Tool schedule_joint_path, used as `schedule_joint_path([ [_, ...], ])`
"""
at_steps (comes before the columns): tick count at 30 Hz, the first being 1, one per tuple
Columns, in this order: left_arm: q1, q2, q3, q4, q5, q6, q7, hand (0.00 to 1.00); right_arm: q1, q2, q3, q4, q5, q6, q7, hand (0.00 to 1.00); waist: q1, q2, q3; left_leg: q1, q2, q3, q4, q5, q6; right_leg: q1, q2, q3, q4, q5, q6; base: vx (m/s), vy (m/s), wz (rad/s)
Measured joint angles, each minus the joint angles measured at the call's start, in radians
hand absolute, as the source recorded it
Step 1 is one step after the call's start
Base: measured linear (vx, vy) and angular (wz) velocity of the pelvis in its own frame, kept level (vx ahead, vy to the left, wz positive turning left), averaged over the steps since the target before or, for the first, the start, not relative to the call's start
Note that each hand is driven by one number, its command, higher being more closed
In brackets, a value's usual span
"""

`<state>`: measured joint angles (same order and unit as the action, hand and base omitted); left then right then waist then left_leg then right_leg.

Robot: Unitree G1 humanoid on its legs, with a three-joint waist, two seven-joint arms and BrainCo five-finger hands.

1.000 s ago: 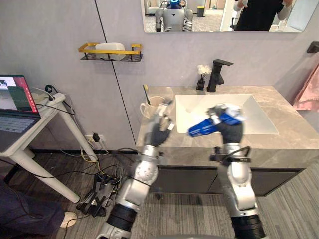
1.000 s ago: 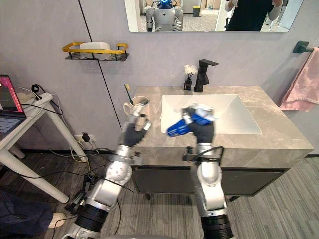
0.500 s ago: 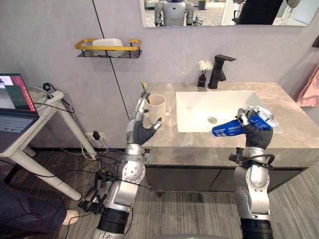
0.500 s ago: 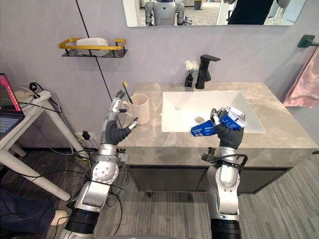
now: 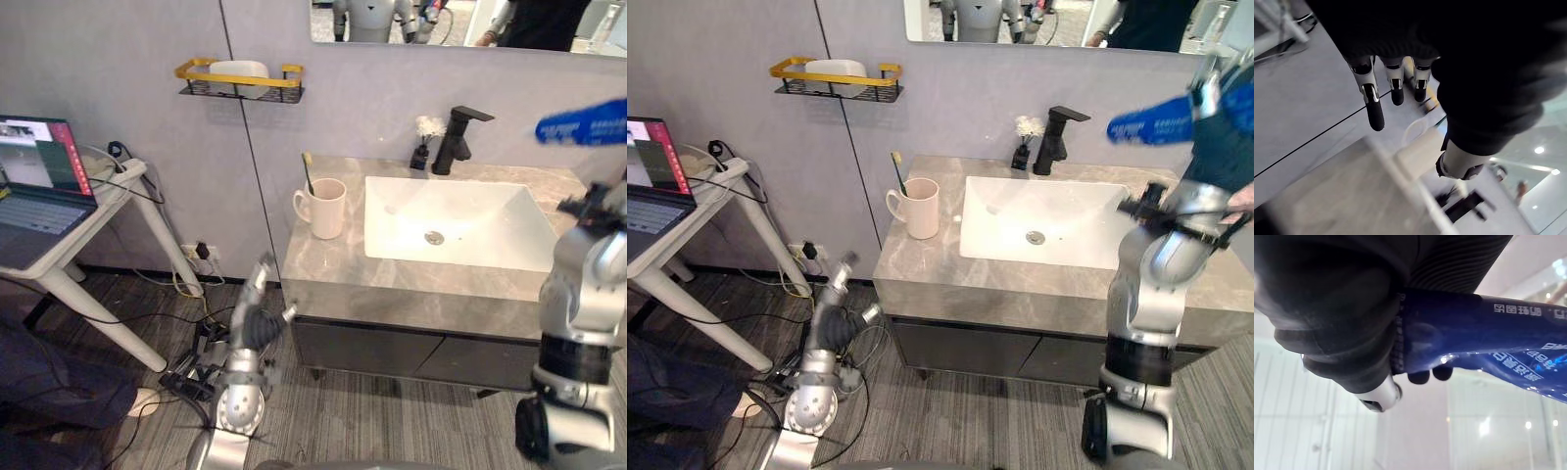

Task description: Organize washtable

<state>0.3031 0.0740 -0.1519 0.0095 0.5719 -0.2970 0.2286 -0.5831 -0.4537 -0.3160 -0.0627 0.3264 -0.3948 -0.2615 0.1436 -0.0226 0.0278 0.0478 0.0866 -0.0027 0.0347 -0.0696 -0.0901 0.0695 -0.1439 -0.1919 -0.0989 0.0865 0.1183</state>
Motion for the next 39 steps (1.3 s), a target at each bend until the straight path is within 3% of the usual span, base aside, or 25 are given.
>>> schedule_joint_path([
  [4,0.007,0.016,0.010,0.286,-0.003,0.016,-0.069,0.00,-0.157,-0.157,0.050,0.204,0.098,0.011,0.003,1.00,0.036,-0.029,0.011,-0.009,0.005,-0.023,-0.002,0.012,0.000,-0.001,0.006,-0.014,0.000,-0.001,-0.006,0.04,-0.011,0.15],
  [6,0.016,0.025,0.038,0.352,-0.011,0.031,-0.082,0.00,-0.226,-0.193,0.090,0.276,0.143,0.015,0.007,1.00,0.038,-0.053,0.025,-0.008,0.010,-0.027,0.000,0.013,-0.001,-0.001,0.010,-0.022,0.000,-0.003,-0.008,0.06,-0.016,0.11],
  [9,0.028,0.062,0.049,0.408,-0.011,0.039,-0.102,0.00,-0.298,-0.199,0.128,0.343,0.195,0.031,0.032,1.00,0.046,-0.102,0.040,-0.021,0.018,-0.033,0.002,0.013,-0.002,-0.008,0.020,-0.028,0.000,-0.006,-0.012,0.02,-0.019,0.08],
  [15,-0.024,0.112,0.093,0.510,0.038,0.032,-0.119,0.00,-0.376,-0.202,0.212,0.443,0.275,0.040,0.072,1.00,0.081,-0.142,0.060,-0.038,0.020,-0.040,0.009,0.013,-0.003,-0.043,0.018,-0.026,0.048,-0.024,-0.016,-0.02,-0.002,0.01],
  [21,-0.031,0.139,0.192,0.638,0.039,0.092,-0.112,0.00,-0.391,-0.180,0.247,0.433,0.363,0.057,0.110,1.00,0.091,-0.190,0.097,-0.057,0.023,-0.024,0.017,0.013,-0.004,-0.076,0.019,-0.007,0.065,-0.023,-0.018,-0.04,-0.005,-0.08],
  [31,-0.043,0.116,0.278,0.738,0.023,0.140,-0.093,0.00,-0.261,-0.130,0.255,0.226,0.427,0.066,0.203,1.00,0.086,-0.220,0.118,-0.071,0.022,-0.019,0.016,0.013,-0.004,-0.094,0.019,-0.002,0.064,-0.022,-0.018,0.00,-0.001,0.00],
  [39,-0.044,0.085,0.354,0.778,-0.026,0.177,-0.092,0.00,-0.137,0.046,0.324,0.194,0.463,0.080,0.227,1.00,0.073,-0.222,0.121,-0.066,0.024,-0.011,0.017,0.013,-0.004,-0.094,0.020,0.004,0.064,-0.021,-0.020,-0.01,-0.004,-0.02],
])
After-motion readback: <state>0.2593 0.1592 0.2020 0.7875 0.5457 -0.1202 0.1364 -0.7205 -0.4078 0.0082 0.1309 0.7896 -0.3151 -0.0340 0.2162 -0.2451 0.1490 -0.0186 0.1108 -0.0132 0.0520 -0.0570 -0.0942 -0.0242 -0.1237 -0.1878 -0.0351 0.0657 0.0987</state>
